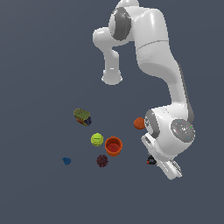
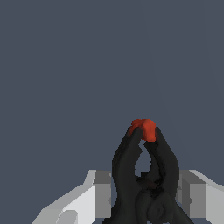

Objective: Pick up a designated object from a clutter of objects.

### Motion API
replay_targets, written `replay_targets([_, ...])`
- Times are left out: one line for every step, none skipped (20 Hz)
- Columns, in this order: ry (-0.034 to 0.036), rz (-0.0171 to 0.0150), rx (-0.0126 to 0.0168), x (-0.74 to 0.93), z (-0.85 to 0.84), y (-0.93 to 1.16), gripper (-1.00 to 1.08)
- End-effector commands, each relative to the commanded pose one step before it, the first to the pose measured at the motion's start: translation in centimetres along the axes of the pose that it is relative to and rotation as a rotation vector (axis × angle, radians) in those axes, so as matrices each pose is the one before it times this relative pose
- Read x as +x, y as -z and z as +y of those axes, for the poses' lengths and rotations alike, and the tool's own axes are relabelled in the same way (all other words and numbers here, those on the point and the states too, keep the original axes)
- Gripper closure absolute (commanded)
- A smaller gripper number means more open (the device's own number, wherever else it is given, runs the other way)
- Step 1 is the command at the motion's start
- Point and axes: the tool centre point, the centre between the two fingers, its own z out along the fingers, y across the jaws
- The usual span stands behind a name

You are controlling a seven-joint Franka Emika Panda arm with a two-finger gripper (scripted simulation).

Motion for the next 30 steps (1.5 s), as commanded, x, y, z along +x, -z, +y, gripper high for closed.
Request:
replay_targets([0.00003,0.00005,0.00105,-0.024,0.692,0.831,1.08])
replay_targets([0.00003,-0.00049,0.00002,-0.012,0.344,0.368,1.08])
replay_targets([0.0,0.0,0.0,-0.014,0.373,0.404,1.08])
replay_targets([0.0,0.0,0.0,-0.015,0.404,0.437,1.08])
replay_targets([0.00002,-0.00049,0.00003,-0.015,0.433,0.465,1.08])
replay_targets([0.0,0.0,0.0,-0.017,0.453,0.491,1.08])
replay_targets([0.0,0.0,0.0,-0.017,0.465,0.505,1.08])
replay_targets([0.00001,-0.00049,0.00003,-0.016,0.477,0.515,1.08])
replay_targets([0.0,0.0,0.0,-0.019,0.489,0.532,1.08])
replay_targets([0.00001,-0.00049,0.00004,-0.016,0.502,0.543,1.08])
replay_targets([0.0,0.0,0.0,-0.02,0.514,0.561,1.08])
replay_targets([0.0,0.0,0.0,-0.021,0.527,0.576,1.08])
replay_targets([0.00001,-0.00049,0.00003,-0.017,0.541,0.588,1.08])
replay_targets([0.0,0.0,0.0,-0.022,0.555,0.607,1.08])
replay_targets([0.00002,-0.00049,0.00003,-0.018,0.566,0.616,1.08])
replay_targets([0.00002,-0.00049,0.00003,-0.018,0.568,0.619,1.08])
replay_targets([0.0,0.0,0.0,-0.022,0.569,0.625,1.08])
replay_targets([0.00003,-0.00049,0.00003,-0.018,0.569,0.622,1.08])
replay_targets([0.0,0.0,0.0,-0.022,0.57,0.628,1.08])
replay_targets([0.0,0.0,0.0,-0.022,0.57,0.629,1.08])
replay_targets([0.00004,-0.00049,0.00002,-0.017,0.569,0.625,1.08])
replay_targets([0.0,0.0,0.0,-0.021,0.568,0.63,1.08])
replay_targets([0.00006,-0.00048,0.00002,-0.016,0.567,0.625,1.08])
replay_targets([0.0,0.0,0.0,-0.019,0.566,0.629,1.08])
replay_targets([0.0,0.0,0.0,-0.018,0.564,0.629,1.08])
replay_targets([0.0,0.0,0.0,-0.017,0.562,0.628,1.08])
replay_targets([0.00014,-0.00047,0.00001,-0.015,0.559,0.623,1.08])
replay_targets([0.0,0.0,0.0,-0.014,0.558,0.627,1.08])
replay_targets([0.0,0.0,0.0,-0.012,0.556,0.626,1.08])
replay_targets([0.0,0.0,0.0,-0.011,0.553,0.626,1.08])
